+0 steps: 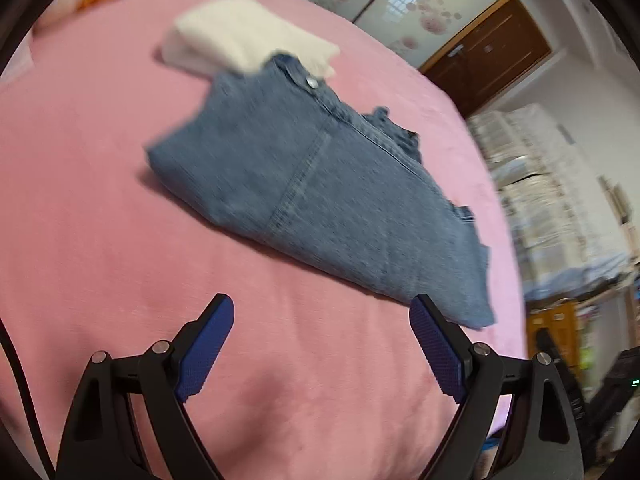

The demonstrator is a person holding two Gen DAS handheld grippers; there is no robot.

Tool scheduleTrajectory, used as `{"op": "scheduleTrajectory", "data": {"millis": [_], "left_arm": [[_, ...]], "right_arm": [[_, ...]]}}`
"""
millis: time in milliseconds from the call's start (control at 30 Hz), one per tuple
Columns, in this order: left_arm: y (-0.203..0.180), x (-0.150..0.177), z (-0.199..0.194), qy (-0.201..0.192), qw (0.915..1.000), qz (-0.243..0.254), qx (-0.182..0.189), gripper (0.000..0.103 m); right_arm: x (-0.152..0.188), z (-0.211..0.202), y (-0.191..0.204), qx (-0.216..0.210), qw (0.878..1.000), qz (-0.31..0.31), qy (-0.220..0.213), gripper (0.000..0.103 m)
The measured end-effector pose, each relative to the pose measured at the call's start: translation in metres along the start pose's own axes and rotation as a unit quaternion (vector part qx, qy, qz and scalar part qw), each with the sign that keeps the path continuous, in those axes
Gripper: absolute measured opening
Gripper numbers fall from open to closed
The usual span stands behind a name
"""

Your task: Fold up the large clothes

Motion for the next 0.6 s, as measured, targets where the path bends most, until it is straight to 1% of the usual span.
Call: {"op": "scheduleTrajectory", "data": {"millis": [100,233,333,433,600], "left_arm": [[0.022,-0.006,0.029,0.003,0.9984,-0.017,0.053,0.088],[0.045,-0.023,0.059,-0.002,0.9959,-0.040,0.082,0.088],[0.058,-0.041,0.074,-0.023,0.9929,-0.050,0.106,0.088],[0.060,-0.060,0.082,-0.045,0.9922,-0.044,0.108,0.088],[0.059,-0.095,0.100,-0.067,0.9929,-0.037,0.092,0.088]], "right_arm": [[0.003,0.014,0.007,-0.003,1.000,-0.009,0.010,0.064],[0.002,0.033,0.013,0.003,1.000,-0.021,0.015,0.064],[-0.002,0.049,0.017,0.001,1.000,-0.022,0.019,0.064],[-0.009,0.066,0.020,0.003,1.000,-0.025,0.016,0.064],[-0.019,0.093,0.026,0.001,0.999,-0.029,0.017,0.064]]}}
Point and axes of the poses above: each gripper's, at about its wrist camera, not at the fingertips, and z roughly the way its jaws point, y to its left, x to its underside, the point moved 3 cm from there along z, roughly the way its jaws point, and after that the axes turned 15 degrees about y, right-handed, at the moved point
